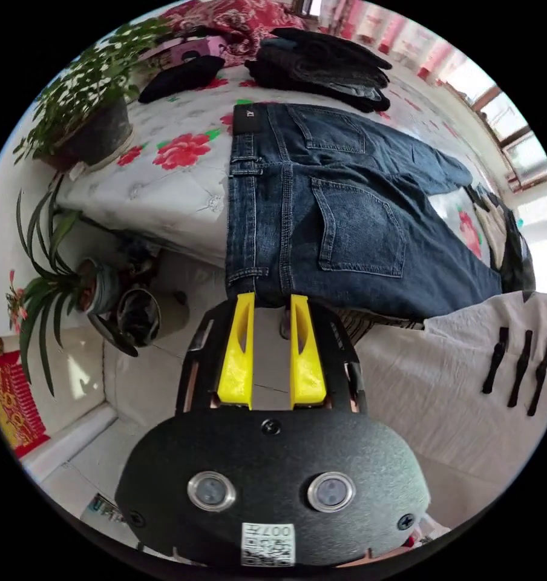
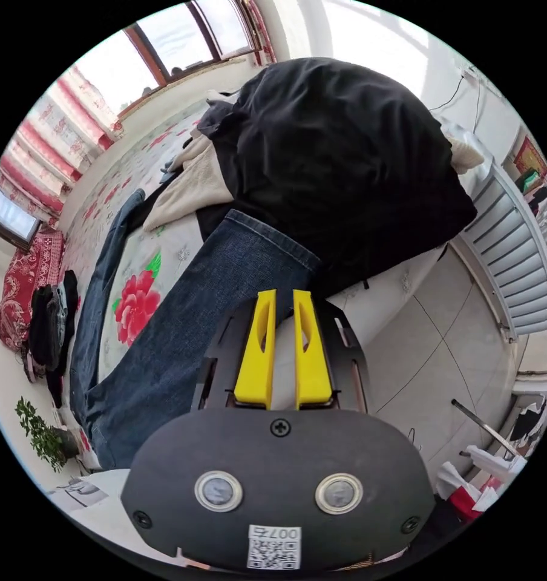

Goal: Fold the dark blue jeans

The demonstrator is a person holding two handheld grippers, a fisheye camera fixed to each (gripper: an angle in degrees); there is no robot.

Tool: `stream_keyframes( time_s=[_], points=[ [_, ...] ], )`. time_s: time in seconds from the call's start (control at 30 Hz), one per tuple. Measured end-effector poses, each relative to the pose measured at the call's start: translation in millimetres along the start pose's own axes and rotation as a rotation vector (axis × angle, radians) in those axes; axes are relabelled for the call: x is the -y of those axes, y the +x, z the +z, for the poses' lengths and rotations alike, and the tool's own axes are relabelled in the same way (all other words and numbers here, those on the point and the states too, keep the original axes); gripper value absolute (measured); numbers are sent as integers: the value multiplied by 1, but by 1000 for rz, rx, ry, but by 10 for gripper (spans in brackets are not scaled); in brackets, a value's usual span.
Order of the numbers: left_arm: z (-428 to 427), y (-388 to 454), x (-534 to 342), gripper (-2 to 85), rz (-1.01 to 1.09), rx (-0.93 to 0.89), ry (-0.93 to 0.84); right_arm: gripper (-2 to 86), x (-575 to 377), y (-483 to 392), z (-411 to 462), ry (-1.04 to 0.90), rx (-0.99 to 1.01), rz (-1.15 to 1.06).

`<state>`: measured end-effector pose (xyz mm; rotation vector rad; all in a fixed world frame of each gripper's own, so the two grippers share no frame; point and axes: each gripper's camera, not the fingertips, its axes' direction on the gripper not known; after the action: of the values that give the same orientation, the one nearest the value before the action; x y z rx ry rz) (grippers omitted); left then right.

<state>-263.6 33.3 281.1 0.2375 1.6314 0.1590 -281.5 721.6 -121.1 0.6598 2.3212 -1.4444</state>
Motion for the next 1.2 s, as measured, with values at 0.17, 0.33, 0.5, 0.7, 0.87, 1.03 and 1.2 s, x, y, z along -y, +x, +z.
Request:
stream_keyframes(
  time_s=[0.17,0.33,0.5,0.7,0.87,1.03,1.2],
  points=[
    [15,-89,-3,111,-341,-229,74,24,-47,-101,57,-78,144,-217],
    [60,-132,16,139,-447,-379,15,22,-119,-224,151,-259,188,-478],
    [95,-156,36,36,-583,-573,-43,22,-198,-311,244,-423,175,-637],
    [13,-154,104,-1,-328,-638,237,17,-242,-359,307,-460,135,-688],
    [-46,-149,140,2,-143,-504,296,15,-267,-391,347,-493,115,-736],
    [27,-157,87,25,-257,-295,-83,16,-292,-391,378,-449,62,-807],
    [9,-162,76,64,-426,-262,80,36,-267,-398,389,-411,91,-776]
  ],
)
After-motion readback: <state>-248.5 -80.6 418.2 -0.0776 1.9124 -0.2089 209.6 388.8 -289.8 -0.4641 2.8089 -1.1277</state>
